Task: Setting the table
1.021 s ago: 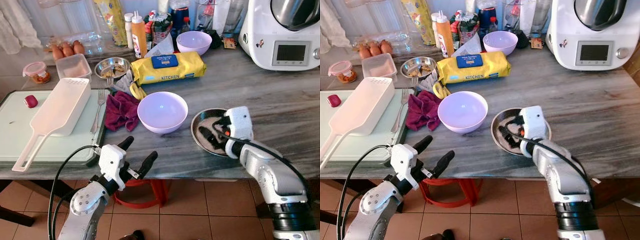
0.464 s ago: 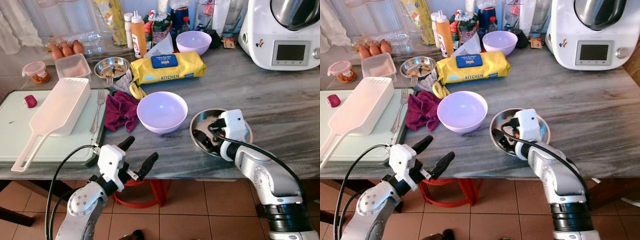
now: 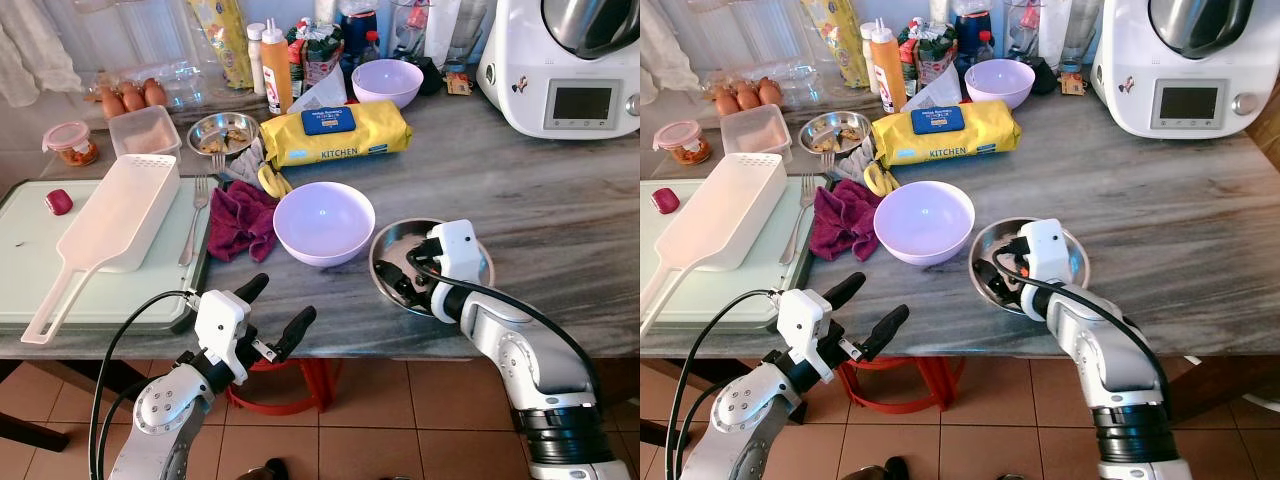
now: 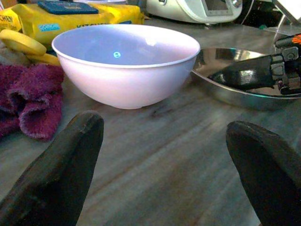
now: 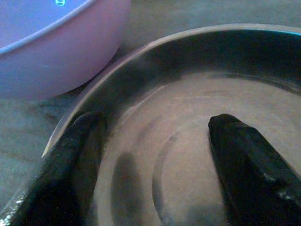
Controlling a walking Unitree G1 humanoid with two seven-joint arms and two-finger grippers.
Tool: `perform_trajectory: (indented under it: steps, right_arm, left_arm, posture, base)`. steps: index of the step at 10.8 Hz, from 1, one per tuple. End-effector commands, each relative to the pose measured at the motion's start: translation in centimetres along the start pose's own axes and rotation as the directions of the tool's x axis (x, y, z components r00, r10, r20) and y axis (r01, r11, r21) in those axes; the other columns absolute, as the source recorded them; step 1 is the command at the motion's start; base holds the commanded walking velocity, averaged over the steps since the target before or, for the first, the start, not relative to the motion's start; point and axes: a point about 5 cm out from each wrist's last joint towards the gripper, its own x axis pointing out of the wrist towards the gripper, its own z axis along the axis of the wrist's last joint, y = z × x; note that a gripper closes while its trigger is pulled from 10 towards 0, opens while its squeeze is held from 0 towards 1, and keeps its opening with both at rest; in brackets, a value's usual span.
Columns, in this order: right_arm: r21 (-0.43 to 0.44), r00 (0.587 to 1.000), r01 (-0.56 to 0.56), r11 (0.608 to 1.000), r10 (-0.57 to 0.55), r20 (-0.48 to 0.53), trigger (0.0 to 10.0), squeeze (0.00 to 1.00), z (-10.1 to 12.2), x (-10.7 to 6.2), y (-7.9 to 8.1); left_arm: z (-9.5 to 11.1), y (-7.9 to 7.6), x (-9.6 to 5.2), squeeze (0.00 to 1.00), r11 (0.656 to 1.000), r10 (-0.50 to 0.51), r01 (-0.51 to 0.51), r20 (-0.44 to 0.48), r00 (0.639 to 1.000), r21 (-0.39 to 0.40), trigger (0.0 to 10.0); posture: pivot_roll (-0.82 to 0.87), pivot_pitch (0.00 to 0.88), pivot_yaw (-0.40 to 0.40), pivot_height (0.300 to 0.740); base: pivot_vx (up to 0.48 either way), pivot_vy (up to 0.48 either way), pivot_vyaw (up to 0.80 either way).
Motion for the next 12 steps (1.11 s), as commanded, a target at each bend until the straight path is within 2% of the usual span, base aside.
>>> perform_trajectory:
  steps: [1, 3, 4, 6, 7, 9, 11, 12]
  right_arm:
    - [-0.007, 1.0, -0.012, 1.0, 0.012, 0.008, 10.0, 0.0, 0.4, 0.1, 0.4]
    - [-0.061, 0.997, -0.001, 0.998, 0.005, 0.074, 10.0, 0.0, 1.4, -0.8, 0.1]
    - [-0.054, 0.991, -0.005, 0.999, 0.012, 0.135, 10.0, 0.0, 2.5, -1.7, -0.4]
    - [-0.055, 0.981, -0.018, 0.998, 0.028, 0.19, 10.0, 0.0, 3.1, -2.8, -0.5]
    - [-0.038, 0.976, -0.041, 0.998, 0.048, 0.211, 10.0, 0.0, 3.3, -3.1, -0.4]
    - [-0.075, 0.946, -0.085, 0.994, 0.104, 0.308, 10.0, 0.0, 4.4, -4.3, 0.4]
    - [-0.074, 0.922, -0.044, 0.996, 0.069, 0.38, 10.0, 0.0, 4.0, -4.3, 1.2]
    - [-0.009, 0.908, -0.014, 1.0, 0.016, 0.419, 10.0, 0.0, 3.9, -3.9, 2.0]
  left_arm:
    - [0.0, 0.0, -0.3, 0.0, 1.0, -0.001, 0.001, -0.01, 1.0, 0.002, 10.0]
    - [-0.3, 0.1, -0.4, 0.0, 1.0, 0.002, -0.001, -0.012, 1.0, 0.001, 10.0]
    - [-0.5, 0.2, -0.4, 0.0, 1.0, 0.0, 0.0, -0.016, 1.0, 0.0, 10.0]
    - [-0.6, 0.3, -0.4, 0.0, 1.0, -0.003, 0.003, -0.017, 1.0, 0.0, 10.0]
    - [-0.7, 0.3, -0.3, 0.0, 1.0, -0.004, 0.004, -0.017, 1.0, 0.0, 10.0]
    - [-0.7, 0.5, 0.0, 0.0, 1.0, -0.007, 0.007, -0.012, 1.0, 0.004, 10.0]
    - [-0.8, 0.8, 0.1, 0.0, 1.0, 0.014, -0.014, -0.001, 1.0, 0.008, 10.0]
    - [-0.7, 1.4, 0.4, 0.0, 0.998, 0.054, -0.055, 0.02, 0.998, 0.01, 10.0]
  posture:
    - [-0.05, 0.182, 0.064, 0.74]
    - [-0.06, 0.182, 0.065, 0.74]
    - [-0.06, 0.181, 0.066, 0.74]
    - [-0.06, 0.178, 0.067, 0.74]
    - [-0.07, 0.17, 0.07, 0.74]
    - [-0.07, 0.155, 0.073, 0.74]
    - [-0.08, 0.117, 0.076, 0.74]
    - [-0.08, 0.086, 0.079, 0.74]
  base:
    - [0.0, 0.0, 0.0]
    - [0.0, 0.0, 0.0]
    - [0.0, 0.0, 0.0]
    - [0.0, 0.0, 0.0]
    - [0.0, 0.0, 0.0]
    - [0.0, 0.0, 0.0]
    - [0.0, 0.0, 0.0]
    - [0.0, 0.0, 0.0]
